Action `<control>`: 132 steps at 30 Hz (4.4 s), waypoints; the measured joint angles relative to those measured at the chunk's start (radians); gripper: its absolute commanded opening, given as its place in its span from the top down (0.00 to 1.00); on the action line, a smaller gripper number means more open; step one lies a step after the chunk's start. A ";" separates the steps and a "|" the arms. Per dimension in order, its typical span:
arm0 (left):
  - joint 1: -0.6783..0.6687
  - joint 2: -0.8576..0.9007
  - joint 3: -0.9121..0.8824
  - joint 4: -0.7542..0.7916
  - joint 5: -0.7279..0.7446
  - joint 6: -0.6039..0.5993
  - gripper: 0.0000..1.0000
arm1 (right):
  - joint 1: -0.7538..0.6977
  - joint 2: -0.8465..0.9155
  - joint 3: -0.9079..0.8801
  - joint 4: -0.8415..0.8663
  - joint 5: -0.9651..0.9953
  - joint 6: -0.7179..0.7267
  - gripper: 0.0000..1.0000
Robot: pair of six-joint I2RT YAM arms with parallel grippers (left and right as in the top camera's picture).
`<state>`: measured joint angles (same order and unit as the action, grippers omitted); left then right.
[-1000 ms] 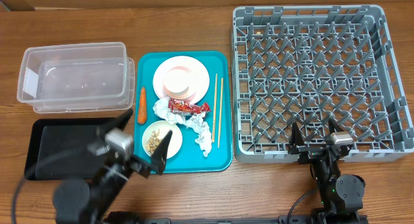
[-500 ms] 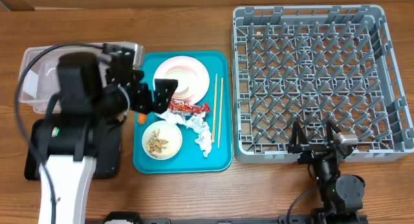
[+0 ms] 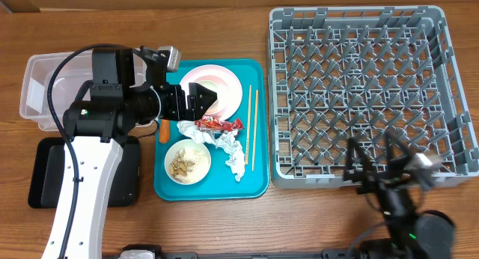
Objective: Sort waste into correct bins and load items into the dishwasher
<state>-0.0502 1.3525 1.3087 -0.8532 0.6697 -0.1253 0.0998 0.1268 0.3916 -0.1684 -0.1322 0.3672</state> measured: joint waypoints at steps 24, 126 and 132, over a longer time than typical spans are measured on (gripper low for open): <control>-0.003 0.039 -0.006 0.042 -0.179 -0.019 0.50 | 0.000 1.186 1.151 -0.870 -0.097 -0.035 0.00; -0.289 0.206 0.209 0.159 -0.623 -0.033 0.96 | 0.000 1.294 1.151 -1.015 -0.044 -0.155 0.00; -0.215 0.150 0.224 0.147 -0.270 -0.033 0.96 | 0.000 1.294 1.151 -1.021 -0.095 -0.222 0.00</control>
<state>-0.2653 1.5024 1.5326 -0.7063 0.4000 -0.1581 0.0998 1.4204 1.5429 -1.1896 -0.2276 0.1448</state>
